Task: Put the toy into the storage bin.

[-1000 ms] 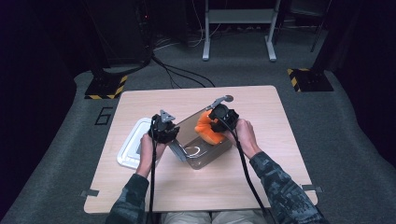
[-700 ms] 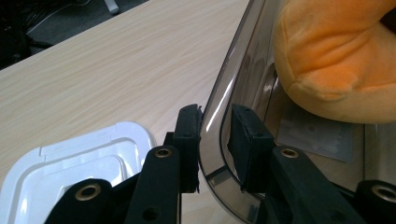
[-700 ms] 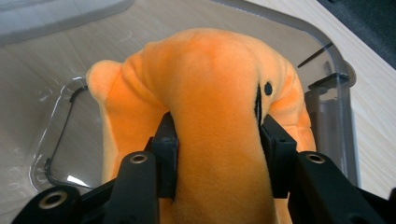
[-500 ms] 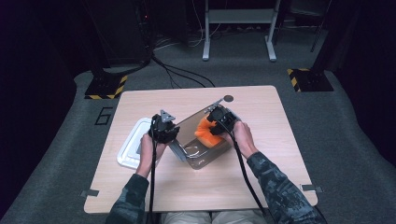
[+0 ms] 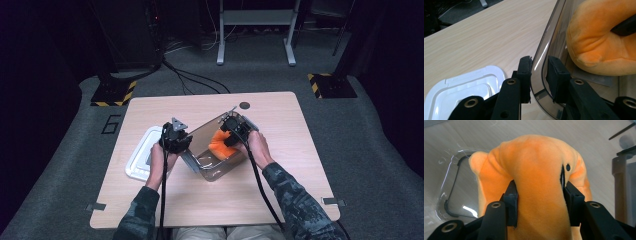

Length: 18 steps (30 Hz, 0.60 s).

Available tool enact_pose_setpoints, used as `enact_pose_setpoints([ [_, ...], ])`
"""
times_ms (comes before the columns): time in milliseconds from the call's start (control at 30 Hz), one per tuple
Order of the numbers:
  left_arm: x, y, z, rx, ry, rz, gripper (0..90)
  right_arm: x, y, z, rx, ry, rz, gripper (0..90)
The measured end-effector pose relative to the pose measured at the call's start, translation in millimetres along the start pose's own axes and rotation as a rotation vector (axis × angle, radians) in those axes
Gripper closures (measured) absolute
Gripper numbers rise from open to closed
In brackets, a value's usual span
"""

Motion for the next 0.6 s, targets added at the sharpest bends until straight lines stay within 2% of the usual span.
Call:
enact_pose_setpoints([
  [400, -0.1, 0.0, -0.2, -0.001, 0.001, -0.001, 72.6, -1.7, 1.0, 0.2, -0.012, 0.016, -0.013, 51.3],
  [600, -0.4, 0.2, -0.5, -0.001, 0.001, 0.0, 72.5, -0.8, 2.3, -0.4, -0.005, 0.018, -0.023, 43.0],
])
Point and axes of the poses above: each handheld gripper's, and its own axes: x roughly backward along the jaws, z roughly out of its underside, y roughly to its left, the point moved 7 cm from there along -x, roughly forward along the jaws
